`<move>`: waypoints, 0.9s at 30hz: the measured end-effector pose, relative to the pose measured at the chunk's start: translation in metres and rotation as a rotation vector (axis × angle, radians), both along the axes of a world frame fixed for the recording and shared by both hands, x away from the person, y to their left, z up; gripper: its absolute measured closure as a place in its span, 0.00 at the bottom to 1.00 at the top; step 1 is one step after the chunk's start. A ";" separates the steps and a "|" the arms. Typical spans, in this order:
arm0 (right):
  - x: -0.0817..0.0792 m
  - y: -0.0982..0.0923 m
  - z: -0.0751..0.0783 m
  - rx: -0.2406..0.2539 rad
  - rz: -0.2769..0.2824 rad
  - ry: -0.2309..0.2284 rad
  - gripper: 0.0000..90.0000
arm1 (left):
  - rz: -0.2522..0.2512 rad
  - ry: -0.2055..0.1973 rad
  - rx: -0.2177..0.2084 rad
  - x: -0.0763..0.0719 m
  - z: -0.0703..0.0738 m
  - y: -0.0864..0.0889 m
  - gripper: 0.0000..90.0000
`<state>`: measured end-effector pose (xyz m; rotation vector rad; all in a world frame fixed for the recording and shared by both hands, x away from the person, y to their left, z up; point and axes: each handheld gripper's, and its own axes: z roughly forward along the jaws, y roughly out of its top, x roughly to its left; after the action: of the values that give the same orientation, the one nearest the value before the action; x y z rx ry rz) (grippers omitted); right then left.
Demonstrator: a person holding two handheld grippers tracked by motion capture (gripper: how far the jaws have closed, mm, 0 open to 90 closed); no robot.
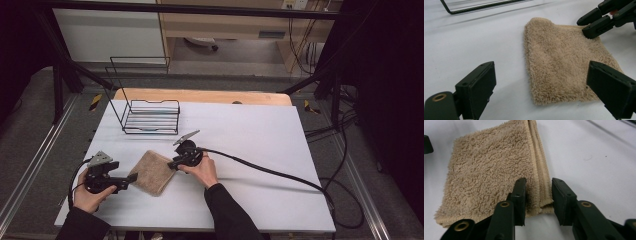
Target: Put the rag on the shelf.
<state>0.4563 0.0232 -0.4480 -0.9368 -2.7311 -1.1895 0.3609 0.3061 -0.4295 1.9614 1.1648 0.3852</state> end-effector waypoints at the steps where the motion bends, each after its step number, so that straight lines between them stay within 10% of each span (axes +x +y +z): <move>1: 0.000 0.000 0.000 0.002 0.000 0.010 0.80 | 0.000 0.000 0.001 0.000 0.000 0.000 0.10; 27: -0.047 -0.023 0.014 -0.002 -0.153 -0.012 0.90 | 0.063 0.037 -0.019 0.002 -0.007 -0.004 0.25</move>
<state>0.4096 0.0005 -0.4339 -1.1617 -2.7127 -1.2179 0.3624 0.3016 -0.4365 1.9269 1.2514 0.3708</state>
